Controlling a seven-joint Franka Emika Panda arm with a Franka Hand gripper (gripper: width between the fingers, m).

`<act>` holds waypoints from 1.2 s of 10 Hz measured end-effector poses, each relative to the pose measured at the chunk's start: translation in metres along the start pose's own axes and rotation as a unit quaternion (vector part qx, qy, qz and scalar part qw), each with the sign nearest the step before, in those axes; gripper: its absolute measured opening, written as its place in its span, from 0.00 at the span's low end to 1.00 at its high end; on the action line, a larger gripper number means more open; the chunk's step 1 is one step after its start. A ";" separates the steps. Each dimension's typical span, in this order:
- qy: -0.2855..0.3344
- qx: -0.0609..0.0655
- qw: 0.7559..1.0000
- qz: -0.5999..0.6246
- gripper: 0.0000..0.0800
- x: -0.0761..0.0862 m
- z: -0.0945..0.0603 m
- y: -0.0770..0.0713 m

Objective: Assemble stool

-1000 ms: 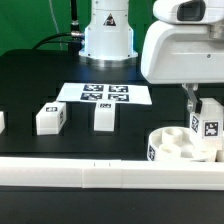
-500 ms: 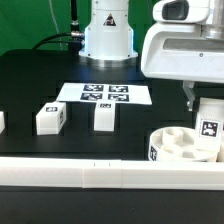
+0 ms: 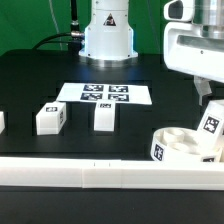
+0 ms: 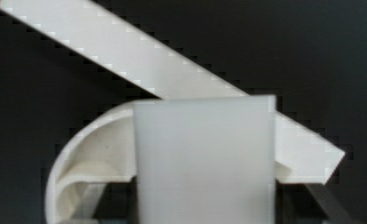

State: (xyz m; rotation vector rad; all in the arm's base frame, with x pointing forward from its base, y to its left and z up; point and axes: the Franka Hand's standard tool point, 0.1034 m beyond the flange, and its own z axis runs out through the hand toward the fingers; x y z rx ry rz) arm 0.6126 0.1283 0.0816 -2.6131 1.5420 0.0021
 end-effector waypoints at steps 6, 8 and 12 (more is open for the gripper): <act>-0.027 0.025 0.966 0.256 0.42 0.002 0.001 -0.002; -0.048 0.066 0.910 0.406 0.42 0.009 0.002 0.001; -0.067 0.087 0.857 0.504 0.42 0.011 0.002 0.001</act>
Offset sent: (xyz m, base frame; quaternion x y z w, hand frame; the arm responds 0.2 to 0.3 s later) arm 0.0000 0.0000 0.0000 0.0000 0.0000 0.1938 0.9810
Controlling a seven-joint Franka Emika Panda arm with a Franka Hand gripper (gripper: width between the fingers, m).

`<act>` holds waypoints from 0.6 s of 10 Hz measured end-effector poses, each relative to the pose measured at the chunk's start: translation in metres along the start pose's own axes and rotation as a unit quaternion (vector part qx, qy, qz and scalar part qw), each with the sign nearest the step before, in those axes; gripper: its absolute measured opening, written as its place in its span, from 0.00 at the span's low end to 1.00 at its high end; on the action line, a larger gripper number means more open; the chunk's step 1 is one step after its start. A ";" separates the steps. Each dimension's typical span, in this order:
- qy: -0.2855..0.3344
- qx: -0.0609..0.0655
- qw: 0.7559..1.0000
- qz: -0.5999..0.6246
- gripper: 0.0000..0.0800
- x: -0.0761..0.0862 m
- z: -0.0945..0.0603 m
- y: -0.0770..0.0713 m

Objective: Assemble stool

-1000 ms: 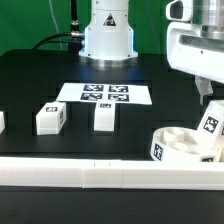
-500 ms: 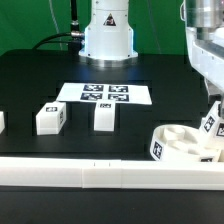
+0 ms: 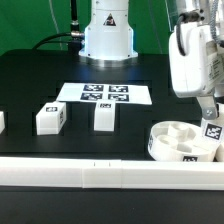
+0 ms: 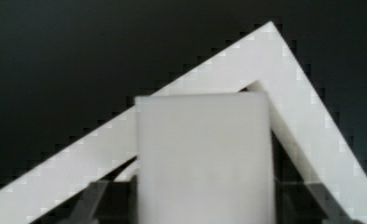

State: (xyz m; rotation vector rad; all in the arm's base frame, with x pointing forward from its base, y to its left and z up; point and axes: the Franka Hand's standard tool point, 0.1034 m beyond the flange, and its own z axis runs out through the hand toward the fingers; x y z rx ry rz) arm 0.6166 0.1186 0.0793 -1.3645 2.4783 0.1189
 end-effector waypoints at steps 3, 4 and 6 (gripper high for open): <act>-0.003 -0.002 1.000 0.024 0.73 -0.001 0.001 0.002; -0.003 -0.002 1.000 0.016 0.79 -0.001 0.001 0.002; -0.005 -0.008 0.998 -0.058 0.81 0.002 -0.021 -0.009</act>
Offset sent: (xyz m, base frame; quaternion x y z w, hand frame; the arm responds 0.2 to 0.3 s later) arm 0.0000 0.0000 0.0000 0.0000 0.0000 0.0000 1.0000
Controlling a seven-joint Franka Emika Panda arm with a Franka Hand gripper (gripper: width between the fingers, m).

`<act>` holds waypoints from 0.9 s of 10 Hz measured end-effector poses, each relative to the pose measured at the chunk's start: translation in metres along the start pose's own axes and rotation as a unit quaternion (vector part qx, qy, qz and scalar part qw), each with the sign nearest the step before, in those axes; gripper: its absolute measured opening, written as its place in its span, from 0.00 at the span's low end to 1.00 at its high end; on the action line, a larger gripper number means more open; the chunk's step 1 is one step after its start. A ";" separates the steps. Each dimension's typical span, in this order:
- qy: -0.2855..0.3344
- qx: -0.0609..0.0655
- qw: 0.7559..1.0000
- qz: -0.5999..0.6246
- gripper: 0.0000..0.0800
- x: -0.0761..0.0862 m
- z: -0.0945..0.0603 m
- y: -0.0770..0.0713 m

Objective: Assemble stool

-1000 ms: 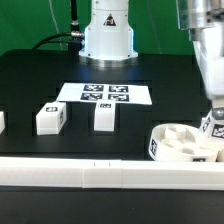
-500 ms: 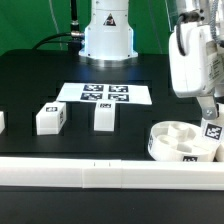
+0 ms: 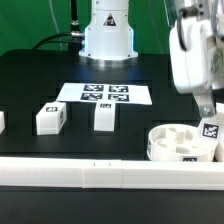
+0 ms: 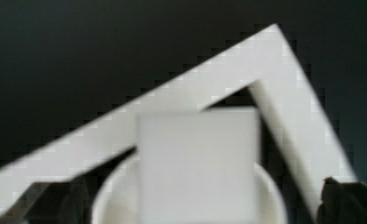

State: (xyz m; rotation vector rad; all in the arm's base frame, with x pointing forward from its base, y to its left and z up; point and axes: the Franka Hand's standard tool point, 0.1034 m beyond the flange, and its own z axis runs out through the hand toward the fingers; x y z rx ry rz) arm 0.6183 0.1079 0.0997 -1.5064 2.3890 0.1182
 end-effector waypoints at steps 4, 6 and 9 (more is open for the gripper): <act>-0.006 0.003 1.000 -0.024 0.81 0.005 -0.024 -0.002; 0.003 -0.010 0.997 -0.073 0.81 0.002 -0.010 0.011; 0.010 -0.017 0.991 -0.130 0.81 0.026 -0.022 0.017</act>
Offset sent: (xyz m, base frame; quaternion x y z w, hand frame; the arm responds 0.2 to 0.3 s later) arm 0.0000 0.0000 0.0000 0.0000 0.0000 0.0000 1.0000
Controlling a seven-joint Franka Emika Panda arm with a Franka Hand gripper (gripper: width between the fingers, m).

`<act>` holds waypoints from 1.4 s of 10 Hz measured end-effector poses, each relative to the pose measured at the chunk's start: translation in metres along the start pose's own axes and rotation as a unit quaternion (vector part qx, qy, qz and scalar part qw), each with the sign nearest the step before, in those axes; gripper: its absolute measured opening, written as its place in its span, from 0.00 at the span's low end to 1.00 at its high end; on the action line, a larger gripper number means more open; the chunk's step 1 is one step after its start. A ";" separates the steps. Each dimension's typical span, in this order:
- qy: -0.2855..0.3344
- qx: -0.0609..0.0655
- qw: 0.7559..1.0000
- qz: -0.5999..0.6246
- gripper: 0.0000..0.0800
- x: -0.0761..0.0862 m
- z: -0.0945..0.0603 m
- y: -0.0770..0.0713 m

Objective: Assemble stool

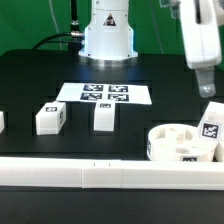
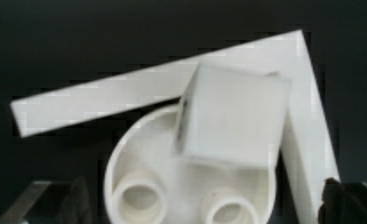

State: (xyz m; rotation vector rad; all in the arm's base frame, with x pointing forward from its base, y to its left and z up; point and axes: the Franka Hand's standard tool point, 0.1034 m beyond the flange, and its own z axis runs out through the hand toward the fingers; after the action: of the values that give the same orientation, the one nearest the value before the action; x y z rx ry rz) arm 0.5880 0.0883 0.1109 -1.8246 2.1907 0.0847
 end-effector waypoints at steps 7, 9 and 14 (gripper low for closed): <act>0.035 -0.055 0.953 -0.295 0.81 0.025 0.013 0.005; 0.035 -0.065 0.921 -0.383 0.81 0.025 0.012 -0.001; 0.034 -0.081 0.779 -0.620 0.81 0.042 0.012 -0.005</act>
Offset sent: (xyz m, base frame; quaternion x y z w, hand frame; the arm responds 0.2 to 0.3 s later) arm 0.0000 0.0000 0.0000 0.0000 0.0000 0.0000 1.0000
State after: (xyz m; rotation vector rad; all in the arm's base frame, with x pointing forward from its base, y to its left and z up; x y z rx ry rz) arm 0.5882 0.0498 0.0896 -2.9707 0.6139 -0.0804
